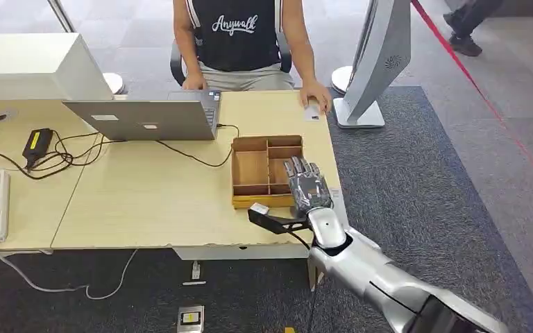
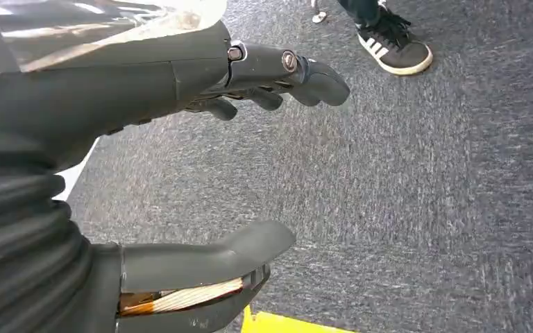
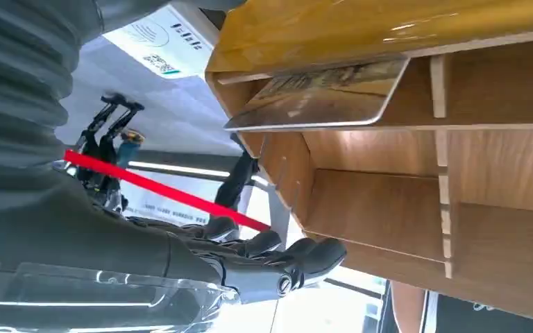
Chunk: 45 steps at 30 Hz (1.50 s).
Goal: Pass the card to the sensor for recognition and then transmit it.
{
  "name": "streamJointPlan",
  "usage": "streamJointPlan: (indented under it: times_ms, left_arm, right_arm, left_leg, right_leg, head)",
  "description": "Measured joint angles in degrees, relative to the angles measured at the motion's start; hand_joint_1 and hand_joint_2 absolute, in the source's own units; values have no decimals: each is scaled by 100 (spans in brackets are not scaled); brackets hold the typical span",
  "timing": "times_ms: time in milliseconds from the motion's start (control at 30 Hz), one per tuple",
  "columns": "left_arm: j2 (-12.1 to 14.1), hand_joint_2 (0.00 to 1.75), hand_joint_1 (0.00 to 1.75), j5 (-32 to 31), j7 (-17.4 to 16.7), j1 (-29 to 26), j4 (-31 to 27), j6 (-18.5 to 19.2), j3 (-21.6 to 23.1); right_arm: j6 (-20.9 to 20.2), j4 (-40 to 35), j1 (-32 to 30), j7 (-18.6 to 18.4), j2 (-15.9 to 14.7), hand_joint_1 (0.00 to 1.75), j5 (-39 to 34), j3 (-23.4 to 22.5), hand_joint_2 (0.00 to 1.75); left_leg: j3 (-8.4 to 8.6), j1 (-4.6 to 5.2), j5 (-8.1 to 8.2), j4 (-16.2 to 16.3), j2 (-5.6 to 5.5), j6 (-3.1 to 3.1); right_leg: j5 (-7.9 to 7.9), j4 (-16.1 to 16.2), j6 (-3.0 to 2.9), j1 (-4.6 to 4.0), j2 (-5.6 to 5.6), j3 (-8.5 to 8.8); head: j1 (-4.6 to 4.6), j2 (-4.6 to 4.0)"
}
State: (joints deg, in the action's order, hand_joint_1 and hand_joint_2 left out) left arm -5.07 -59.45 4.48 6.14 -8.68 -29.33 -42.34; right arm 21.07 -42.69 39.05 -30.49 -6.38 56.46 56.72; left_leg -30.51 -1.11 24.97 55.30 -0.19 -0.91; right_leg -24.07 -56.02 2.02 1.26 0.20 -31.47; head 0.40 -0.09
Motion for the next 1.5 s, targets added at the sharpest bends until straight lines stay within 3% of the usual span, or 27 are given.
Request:
streamJointPlan:
  times_ms: [600,1500]
  left_arm:
    - [-26,175,0,-120,33,18,33,-18,-98]
    - [-28,175,0,-288,83,28,40,-18,-280]
  right_arm:
    - [-48,-103,-87,411,-31,0,-179,-28,175]
    - [-146,-411,-171,531,44,0,-302,-24,175]
  left_leg:
    - [1,0,0,0,0,0]
    - [0,0,0,0,0,0]
  right_leg:
    - [0,0,0,0,0,0]
    - [0,0,0,0,0,0]
  head:
    - [0,0]
    - [2,0]
